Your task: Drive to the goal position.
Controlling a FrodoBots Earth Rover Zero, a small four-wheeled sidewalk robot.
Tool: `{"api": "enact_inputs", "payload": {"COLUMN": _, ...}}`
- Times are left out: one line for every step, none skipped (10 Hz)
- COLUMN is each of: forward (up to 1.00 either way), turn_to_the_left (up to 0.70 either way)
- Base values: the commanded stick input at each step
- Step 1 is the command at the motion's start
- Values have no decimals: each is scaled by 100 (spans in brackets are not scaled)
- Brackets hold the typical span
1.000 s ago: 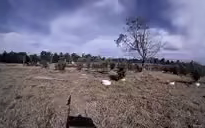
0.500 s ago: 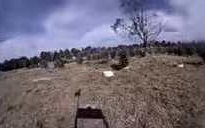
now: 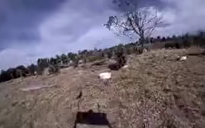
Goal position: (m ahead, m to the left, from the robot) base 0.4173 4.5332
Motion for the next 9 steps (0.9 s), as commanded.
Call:
{"api": "enact_inputs", "payload": {"forward": 0, "turn_to_the_left": 0}}
{"api": "enact_inputs", "payload": {"forward": 0, "turn_to_the_left": 0}}
{"api": "enact_inputs", "payload": {"forward": 0, "turn_to_the_left": 0}}
{"api": "enact_inputs", "payload": {"forward": 0, "turn_to_the_left": 0}}
{"api": "enact_inputs", "payload": {"forward": 0, "turn_to_the_left": 0}}
{"api": "enact_inputs", "payload": {"forward": 0, "turn_to_the_left": 45}}
{"api": "enact_inputs", "payload": {"forward": 0, "turn_to_the_left": 45}}
{"api": "enact_inputs", "payload": {"forward": 0, "turn_to_the_left": 45}}
{"api": "enact_inputs", "payload": {"forward": 0, "turn_to_the_left": 45}}
